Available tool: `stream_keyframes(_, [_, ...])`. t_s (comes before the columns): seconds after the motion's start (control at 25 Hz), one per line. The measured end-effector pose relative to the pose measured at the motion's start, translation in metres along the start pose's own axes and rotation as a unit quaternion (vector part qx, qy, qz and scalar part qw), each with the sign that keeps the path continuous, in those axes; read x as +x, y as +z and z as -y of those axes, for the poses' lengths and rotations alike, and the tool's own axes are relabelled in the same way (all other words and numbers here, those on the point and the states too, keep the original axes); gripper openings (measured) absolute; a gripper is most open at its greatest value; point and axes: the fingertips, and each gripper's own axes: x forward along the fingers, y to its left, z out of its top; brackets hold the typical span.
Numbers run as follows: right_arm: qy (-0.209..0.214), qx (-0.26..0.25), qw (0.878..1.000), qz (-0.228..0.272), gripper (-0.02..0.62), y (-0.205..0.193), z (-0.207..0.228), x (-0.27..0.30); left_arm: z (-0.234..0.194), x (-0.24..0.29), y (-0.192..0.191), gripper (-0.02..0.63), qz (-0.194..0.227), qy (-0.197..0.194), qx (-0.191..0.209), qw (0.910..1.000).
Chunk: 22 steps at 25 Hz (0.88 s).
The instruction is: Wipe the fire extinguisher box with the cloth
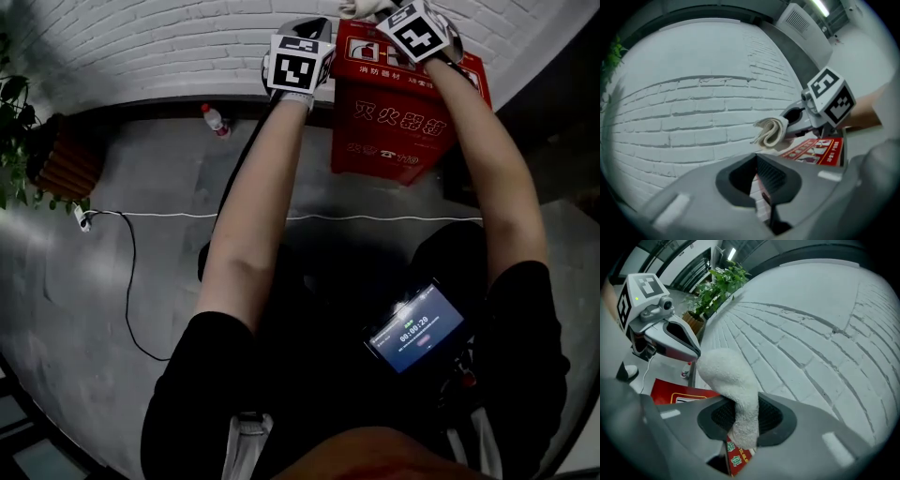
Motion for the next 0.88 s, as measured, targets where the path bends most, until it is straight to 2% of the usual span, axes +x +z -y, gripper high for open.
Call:
stream_keyframes(0.16, [-0.001,-0.042,0.999,-0.035,0.095,-0.009,0.006,0.031,-0.012,0.013,-0.014,0.002,-0.008,0.001,-0.022,0.9997])
stream_keyframes(0.44, [0.052,-0.085,0.990,-0.096,0.095,-0.036,-0.027,0.066,-0.003,0.018,-0.019,0.000,-0.020,-0.022,-0.024,0.9993])
stream_keyframes(0.76, [0.101,-0.112,0.982,-0.118,0.091,-0.040,-0.058,0.043,-0.010,0.012,-0.026,0.002,-0.027,-0.015,-0.020,0.9993])
stream_keyframes(0.88, [0.115,-0.119,0.978,-0.124,0.091,-0.041,-0.067,0.031,-0.003,0.005,-0.025,0.000,-0.031,-0.025,-0.022,0.9990])
